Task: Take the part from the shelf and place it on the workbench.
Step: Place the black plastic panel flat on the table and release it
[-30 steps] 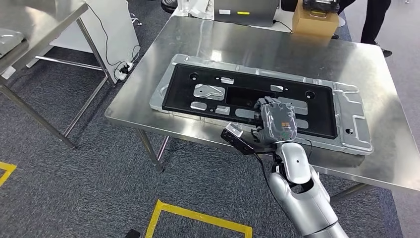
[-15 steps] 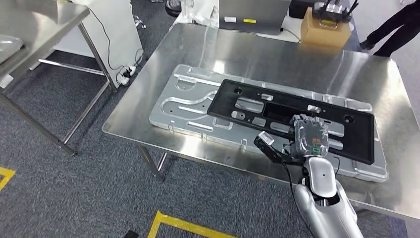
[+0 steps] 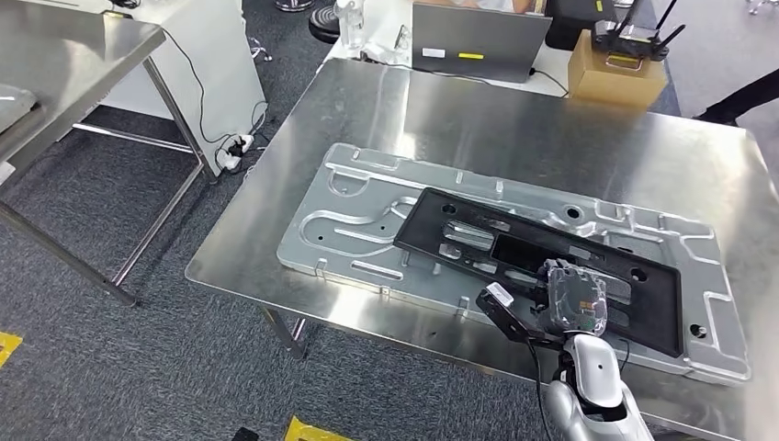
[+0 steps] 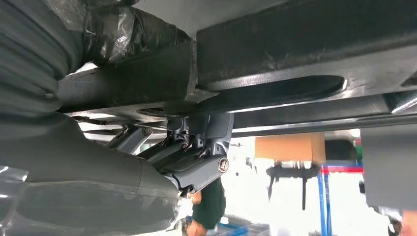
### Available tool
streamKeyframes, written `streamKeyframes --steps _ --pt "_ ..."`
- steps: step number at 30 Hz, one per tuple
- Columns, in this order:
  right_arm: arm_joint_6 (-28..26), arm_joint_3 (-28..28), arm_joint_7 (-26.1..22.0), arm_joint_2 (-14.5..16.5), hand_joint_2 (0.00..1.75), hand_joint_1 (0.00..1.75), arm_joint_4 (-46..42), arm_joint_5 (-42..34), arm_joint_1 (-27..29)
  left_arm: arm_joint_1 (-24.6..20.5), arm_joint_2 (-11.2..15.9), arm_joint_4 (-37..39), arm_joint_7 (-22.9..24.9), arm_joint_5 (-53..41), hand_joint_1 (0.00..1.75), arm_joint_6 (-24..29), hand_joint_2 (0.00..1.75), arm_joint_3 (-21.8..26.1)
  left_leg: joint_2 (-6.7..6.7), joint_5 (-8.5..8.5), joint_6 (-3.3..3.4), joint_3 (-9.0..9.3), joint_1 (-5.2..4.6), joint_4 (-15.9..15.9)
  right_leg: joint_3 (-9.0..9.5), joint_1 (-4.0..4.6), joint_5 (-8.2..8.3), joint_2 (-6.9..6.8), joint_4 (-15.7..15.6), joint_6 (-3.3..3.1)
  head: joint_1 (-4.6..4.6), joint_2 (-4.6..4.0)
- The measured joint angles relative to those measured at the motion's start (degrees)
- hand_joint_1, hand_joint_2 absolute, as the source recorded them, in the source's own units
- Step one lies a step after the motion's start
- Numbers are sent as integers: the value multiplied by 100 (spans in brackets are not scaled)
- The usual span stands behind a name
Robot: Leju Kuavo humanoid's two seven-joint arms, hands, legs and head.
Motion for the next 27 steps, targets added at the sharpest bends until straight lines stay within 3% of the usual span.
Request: streamKeyframes --steps 2,4,5,6,7,9,11,13,16,17,20,21,22,23,24,26,27 --pt "-26 -56 -24 17 175 175 9 -5 57 -10 0 0 -6 1 0 3 0 0 0 -11 67 59 15 -62 -184 -20 -227 -3 388 42 1 0" --pt "-52 -107 -41 28 175 175 27 -6 101 -21 2 -1 -8 3 0 4 0 1 -1 -51 112 93 5 -68 -628 -25 -517 -5 1161 75 1 0" --pt "-62 -126 -52 32 175 175 38 -7 125 -22 3 -1 -8 5 0 4 0 1 -3 -74 121 111 0 -65 -842 -26 -572 -5 1471 87 1 0" --pt "-67 -140 -67 37 175 175 50 -7 144 -19 3 -2 -8 6 0 2 0 2 -7 -102 122 136 -3 -59 -977 -27 -514 -6 1601 92 1 0" --pt "-70 -151 -84 42 175 175 63 -6 153 -16 4 -1 -8 8 0 -1 0 2 -10 -131 117 169 -4 -51 -995 -26 -337 -6 1498 88 1 0" --pt "-55 -167 -120 51 175 175 90 -5 146 -12 4 -1 -8 10 0 -6 0 3 -14 -195 92 250 -4 -38 -762 -21 167 -8 792 47 1 0" --pt "-25 -187 -156 58 175 175 122 -4 118 -24 2 0 -8 13 0 -10 0 4 -18 -241 45 289 -20 -18 -526 8 427 -8 194 -9 1 0" --pt "7 -204 -191 62 175 175 153 2 71 -34 2 0 -6 15 0 -14 0 8 -20 -258 -15 294 -28 -20 -480 42 428 -2 70 -53 -1 0" --pt "43 -221 -235 70 175 175 199 26 -5 -38 15 -2 -2 18 0 -14 0 13 -12 -375 -103 263 -21 102 -441 2 460 -8 5 -147 -3 0" --pt "53 -223 -251 74 175 175 217 38 -29 -41 21 -2 -2 19 0 -13 0 14 -9 -517 -127 170 -16 323 -426 -15 471 -19 -20 -179 -4 0" --pt "93 -226 -295 85 175 175 272 78 -82 -32 26 -1 0 19 0 -19 0 15 -3 -1029 -183 -322 15 1389 -425 -11 468 -41 -24 -220 -4 0" --pt "109 -226 -305 91 175 175 288 85 -95 -25 31 -1 1 18 0 -21 0 15 -2 -1057 -198 -409 22 1574 -423 -11 465 -41 -21 -221 -4 0" --pt "124 -226 -313 96 175 175 306 89 -108 -21 38 -2 1 16 0 -22 0 15 -1 -964 -207 -383 30 1521 -419 -12 461 -37 -16 -217 -4 0" --pt "136 -226 -318 103 175 175 322 92 -122 -20 47 -2 1 14 0 -22 0 15 2 -783 -210 -253 40 1256 -413 -16 453 -30 -5 -208 -4 0" --pt "143 -226 -320 110 131 131 336 95 -134 -24 57 -2 1 11 0 -21 0 15 7 -578 -206 -49 50 833 -409 -19 440 -22 13 -191 -4 0" --pt "147 -228 -323 116 44 44 362 96 -155 -39 67 -2 3 8 0 -21 87 15 7 -351 -172 272 38 171 -418 -5 410 -3 61 -134 -3 0" --pt "149 -229 -325 116 0 0 375 96 -161 -44 68 -2 11 3 0 -19 131 15 4 -335 -145 330 25 41 -426 3 403 4 74 -101 -2 0"
